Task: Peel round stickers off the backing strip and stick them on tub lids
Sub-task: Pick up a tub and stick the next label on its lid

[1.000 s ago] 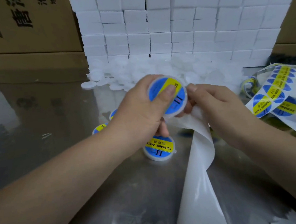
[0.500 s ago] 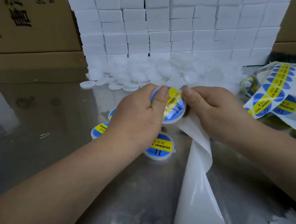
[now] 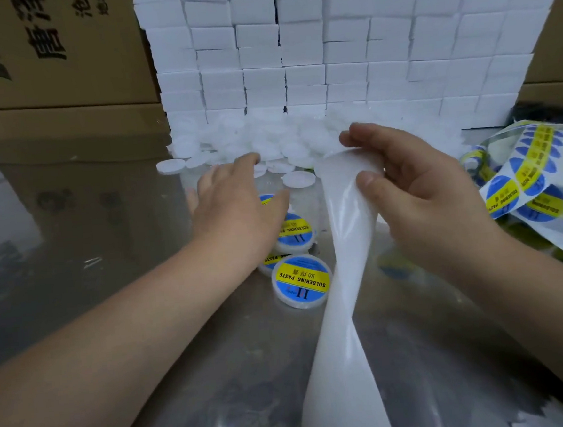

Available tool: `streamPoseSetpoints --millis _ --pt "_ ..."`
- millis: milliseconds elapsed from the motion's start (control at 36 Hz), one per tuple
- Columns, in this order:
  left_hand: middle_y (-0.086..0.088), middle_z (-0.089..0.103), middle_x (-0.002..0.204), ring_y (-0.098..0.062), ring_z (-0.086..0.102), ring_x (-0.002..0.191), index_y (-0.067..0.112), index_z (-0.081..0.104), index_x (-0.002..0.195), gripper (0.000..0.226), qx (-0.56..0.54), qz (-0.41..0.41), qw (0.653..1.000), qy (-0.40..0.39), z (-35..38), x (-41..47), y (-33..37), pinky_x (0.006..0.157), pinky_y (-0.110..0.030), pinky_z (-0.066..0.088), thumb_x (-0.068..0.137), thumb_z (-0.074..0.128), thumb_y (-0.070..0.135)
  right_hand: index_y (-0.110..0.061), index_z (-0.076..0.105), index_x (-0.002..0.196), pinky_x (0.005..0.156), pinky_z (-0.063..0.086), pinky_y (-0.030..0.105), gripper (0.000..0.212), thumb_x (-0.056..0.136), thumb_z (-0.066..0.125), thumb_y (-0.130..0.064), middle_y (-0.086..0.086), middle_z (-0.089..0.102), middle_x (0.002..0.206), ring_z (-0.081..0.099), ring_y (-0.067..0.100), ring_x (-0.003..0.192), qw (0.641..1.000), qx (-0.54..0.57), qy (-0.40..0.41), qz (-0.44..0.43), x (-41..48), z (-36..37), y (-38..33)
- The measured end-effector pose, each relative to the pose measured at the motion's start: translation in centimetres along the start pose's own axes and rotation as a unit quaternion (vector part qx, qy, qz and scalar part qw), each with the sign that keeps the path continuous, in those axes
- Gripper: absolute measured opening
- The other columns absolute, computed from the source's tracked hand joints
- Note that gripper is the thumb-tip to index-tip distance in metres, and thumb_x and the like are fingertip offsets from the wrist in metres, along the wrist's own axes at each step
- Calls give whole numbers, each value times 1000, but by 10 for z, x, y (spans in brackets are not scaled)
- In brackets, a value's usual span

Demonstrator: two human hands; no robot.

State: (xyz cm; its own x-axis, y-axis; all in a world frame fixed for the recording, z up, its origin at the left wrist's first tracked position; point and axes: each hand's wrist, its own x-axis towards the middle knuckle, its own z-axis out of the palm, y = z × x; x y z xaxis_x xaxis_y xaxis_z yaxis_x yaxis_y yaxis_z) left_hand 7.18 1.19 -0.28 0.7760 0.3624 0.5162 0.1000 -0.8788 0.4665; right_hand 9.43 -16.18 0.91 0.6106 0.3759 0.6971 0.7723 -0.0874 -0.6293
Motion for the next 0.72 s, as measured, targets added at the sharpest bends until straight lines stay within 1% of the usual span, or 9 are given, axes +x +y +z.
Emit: streamPoseSetpoints --millis 56,111,167,250,361,500,556,639,722 --pt "25 56 93 -7 50 107 33 57 109 21 -175 26 984 23 -7 -6 6 93 -21 39 91 47 38 -47 48 106 100 43 31 40 82 50 -15 -22 57 117 53 0 116 1000 15 6 -6 0 0 0" --pt "21 63 77 -2 57 85 37 57 88 16 -331 18 942 -51 -13 -15 16 72 -13 44 95 42 34 -46 48 107 99 44 29 42 81 51 -13 -20 58 116 54 1 115 1000 24 3 -16 -1 1 0" --pt "10 68 84 -11 62 86 33 58 88 16 -443 5 888 -121 -15 -22 23 71 -19 48 95 44 32 -44 48 107 97 45 27 44 80 53 -10 -19 59 114 56 2 112 999 40 -13 -20 -2 3 -1" --pt "-12 66 103 -19 64 92 26 56 103 18 -542 -18 821 -177 -17 -25 27 82 -27 48 92 44 32 -40 53 102 93 46 25 43 77 56 -6 -16 62 106 60 4 106 997 60 -40 -20 -4 4 -3" --pt "-7 71 96 -18 65 98 24 57 110 50 -580 -51 779 -235 -19 -22 25 97 -34 43 70 40 49 -30 61 91 86 48 23 31 74 58 -5 -11 66 99 64 5 96 996 78 -49 -14 -5 4 -9" --pt "0 65 117 -15 60 110 23 56 114 45 -571 -81 780 -243 -20 -20 24 107 -39 35 86 32 49 -21 66 84 76 47 14 22 75 58 -4 -6 71 88 66 2 83 991 92 -93 -18 -12 2 -18" --pt "-2 62 122 -16 59 112 19 53 120 52 -588 -101 766 -241 -21 -19 25 107 -40 34 83 34 50 -21 66 79 73 49 15 19 74 58 -4 -3 73 79 68 7 79 987 116 -113 -13 -14 0 -21" --pt "-6 62 122 -20 59 112 13 54 122 58 -610 -131 748 -226 -23 -17 26 106 -42 35 81 37 51 -18 70 69 67 48 13 11 69 66 -8 -10 72 71 68 4 70 982 131 -132 -21 -17 0 -25" --pt "-7 63 119 -21 60 110 13 57 114 48 -621 -145 743 -203 -24 -17 27 106 -41 36 89 33 47 -17 70 72 61 48 13 14 70 58 -23 -12 69 66 65 2 62 985 164 -44 -27 -15 1 -27"
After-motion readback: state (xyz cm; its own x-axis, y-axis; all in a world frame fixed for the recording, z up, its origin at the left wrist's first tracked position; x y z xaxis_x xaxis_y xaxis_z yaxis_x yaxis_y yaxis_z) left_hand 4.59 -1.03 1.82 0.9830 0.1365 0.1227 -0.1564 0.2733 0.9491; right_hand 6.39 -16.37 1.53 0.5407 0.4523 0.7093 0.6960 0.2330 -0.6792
